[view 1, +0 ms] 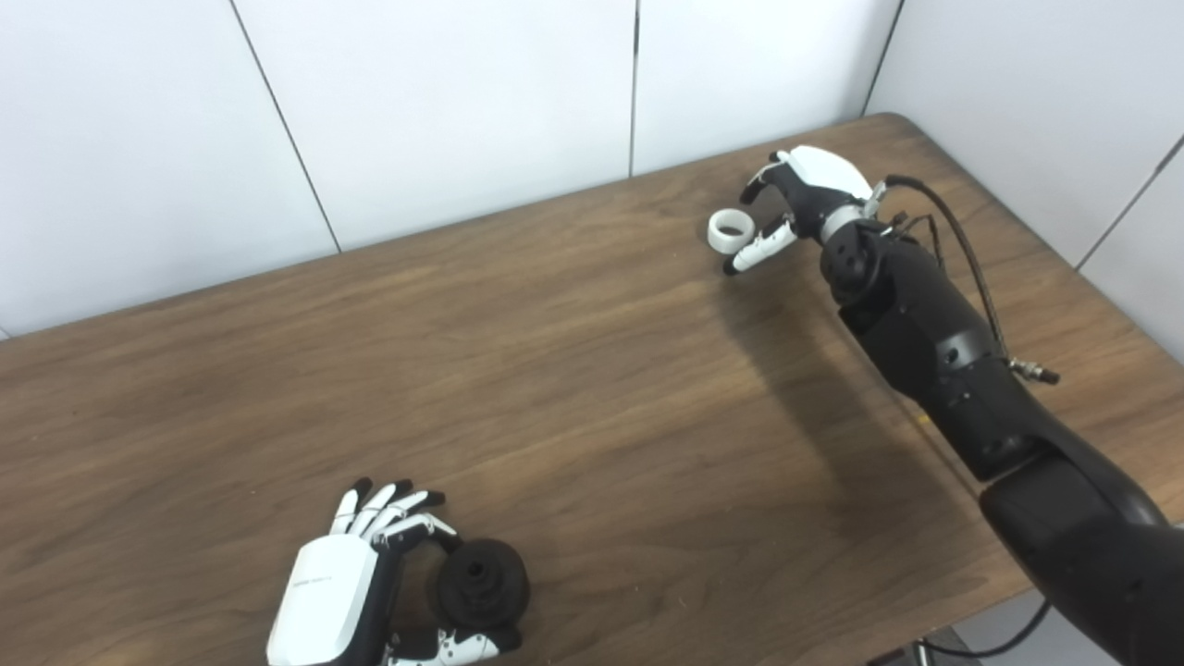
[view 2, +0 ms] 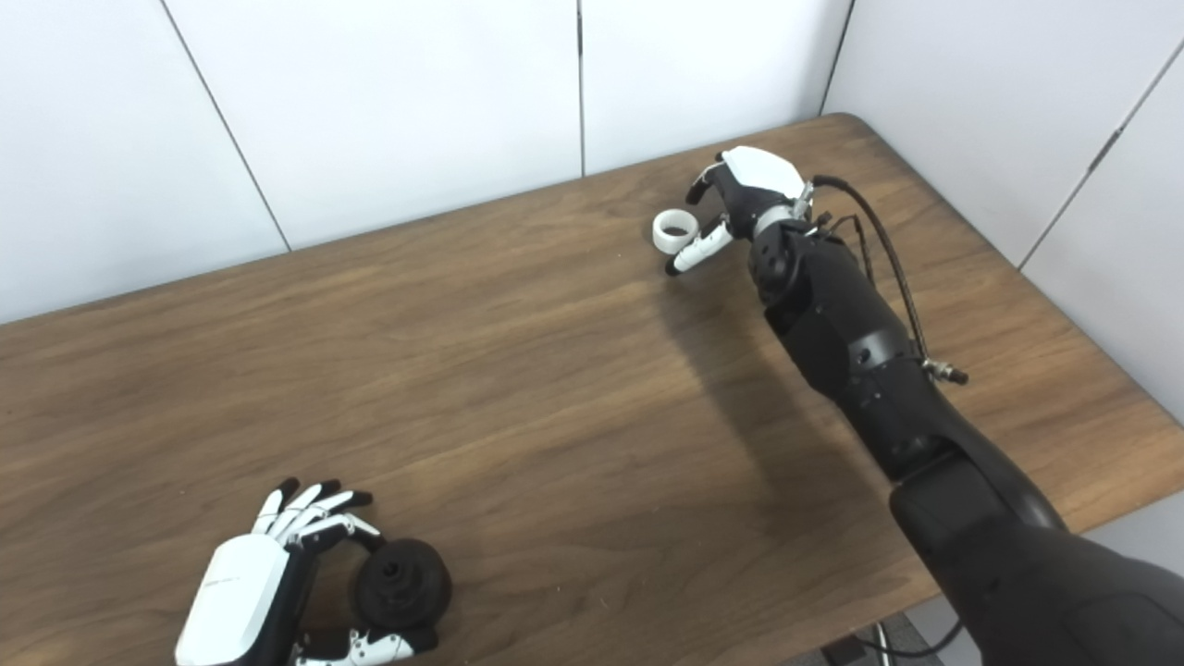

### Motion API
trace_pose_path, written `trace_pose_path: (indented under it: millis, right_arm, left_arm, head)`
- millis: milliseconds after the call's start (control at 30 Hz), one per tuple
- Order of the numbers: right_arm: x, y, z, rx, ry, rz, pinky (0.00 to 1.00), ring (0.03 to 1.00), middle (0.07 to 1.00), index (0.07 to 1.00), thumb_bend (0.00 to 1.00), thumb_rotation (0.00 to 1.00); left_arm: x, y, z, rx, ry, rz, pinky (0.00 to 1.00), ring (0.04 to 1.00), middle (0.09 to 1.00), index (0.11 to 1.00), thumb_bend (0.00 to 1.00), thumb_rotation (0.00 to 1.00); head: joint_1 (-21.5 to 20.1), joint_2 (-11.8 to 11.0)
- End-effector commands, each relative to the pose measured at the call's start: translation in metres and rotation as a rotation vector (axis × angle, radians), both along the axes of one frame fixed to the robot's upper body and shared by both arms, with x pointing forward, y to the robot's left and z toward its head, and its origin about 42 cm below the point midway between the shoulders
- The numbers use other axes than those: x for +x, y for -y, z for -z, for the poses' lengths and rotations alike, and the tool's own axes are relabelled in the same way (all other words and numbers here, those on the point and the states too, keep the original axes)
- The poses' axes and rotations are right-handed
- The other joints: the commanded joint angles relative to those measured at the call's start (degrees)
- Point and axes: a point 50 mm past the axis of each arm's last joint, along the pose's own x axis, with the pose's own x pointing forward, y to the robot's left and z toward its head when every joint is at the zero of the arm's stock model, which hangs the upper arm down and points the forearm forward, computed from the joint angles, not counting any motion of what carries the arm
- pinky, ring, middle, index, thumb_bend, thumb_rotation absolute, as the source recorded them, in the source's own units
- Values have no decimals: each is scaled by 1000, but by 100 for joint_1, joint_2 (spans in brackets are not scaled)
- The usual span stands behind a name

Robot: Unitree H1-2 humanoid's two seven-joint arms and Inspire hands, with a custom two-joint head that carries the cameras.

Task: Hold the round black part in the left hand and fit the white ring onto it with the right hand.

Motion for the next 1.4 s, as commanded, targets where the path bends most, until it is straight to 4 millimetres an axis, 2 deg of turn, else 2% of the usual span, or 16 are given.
trace_pose_path:
  millis: [0, 933, 1367]
  right_arm:
    - [11, 6, -36, -48, 94, 1, 1000, 1000, 974, 694, 852, 264]
    - [18, -8, -35, -40, 89, -30, 1000, 1000, 958, 689, 829, 245]
    - [15, -5, -32, -46, 99, -32, 1000, 995, 920, 615, 817, 175]
  left_arm:
    - [-7, -4, 4, 40, -38, 0, 1000, 906, 812, 486, 521, 58]
    - [-10, 2, 2, 52, -48, 4, 1000, 909, 812, 486, 521, 58]
    - [-10, 3, 1, 53, -48, 3, 1000, 908, 810, 487, 521, 57]
  head:
    - [-8, 5]
    - [67, 74]
    - [83, 58]
